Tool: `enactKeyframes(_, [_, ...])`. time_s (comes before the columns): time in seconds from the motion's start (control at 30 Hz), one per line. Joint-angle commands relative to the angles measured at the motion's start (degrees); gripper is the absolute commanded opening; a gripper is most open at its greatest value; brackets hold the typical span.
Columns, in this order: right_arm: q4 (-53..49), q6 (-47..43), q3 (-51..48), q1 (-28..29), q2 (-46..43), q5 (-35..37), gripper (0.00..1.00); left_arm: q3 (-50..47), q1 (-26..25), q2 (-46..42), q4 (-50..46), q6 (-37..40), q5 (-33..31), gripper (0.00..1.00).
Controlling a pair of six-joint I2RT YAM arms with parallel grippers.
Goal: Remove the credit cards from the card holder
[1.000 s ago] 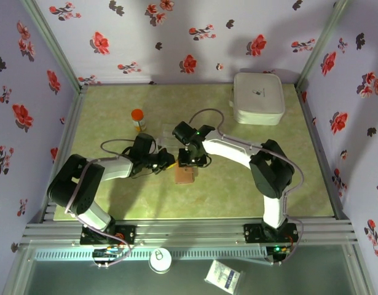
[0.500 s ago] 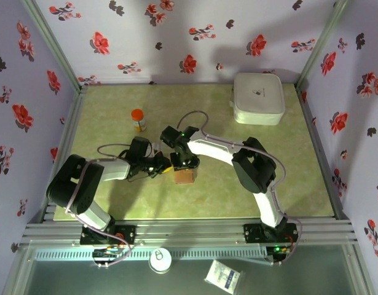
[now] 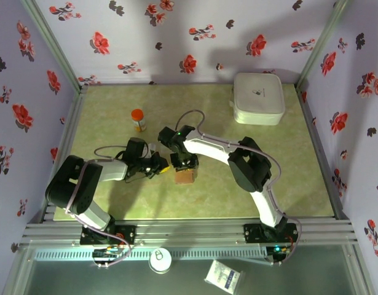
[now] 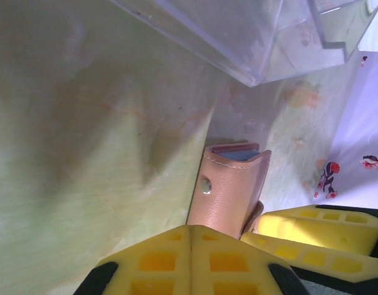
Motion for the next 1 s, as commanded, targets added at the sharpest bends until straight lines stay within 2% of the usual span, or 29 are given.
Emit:
enactKeyframes(0.0, [-2.4, 0.9, 1.0, 0.4, 1.6, 0.7, 0.34, -0.7, 0.5, -1.0, 0.7, -0.2, 1.4, 0.0])
enactKeyframes(0.23, [0.2, 1.2, -0.8, 0.3, 2.4, -1.2, 0.33, -0.4, 0.6, -1.0, 1.0, -0.4, 1.7, 0.0])
enactKeyframes(0.43, [1.8, 1.4, -2.3, 0.3, 1.6, -1.6, 0.28, -0.2, 0.5, -1.4, 1.0, -0.7, 2.3, 0.0])
enactKeyframes(0.83, [8.9, 2.3, -9.3, -1.2, -2.2, -4.6, 0.18, 2.5, -4.0, 0.5, 4.0, -3.8, 2.8, 0.0])
enactKeyframes(0.97, [11.0, 2.5, -11.2, -1.8, -3.0, -5.7, 0.18, 3.5, -5.4, 2.0, 3.8, -3.9, 2.8, 0.0])
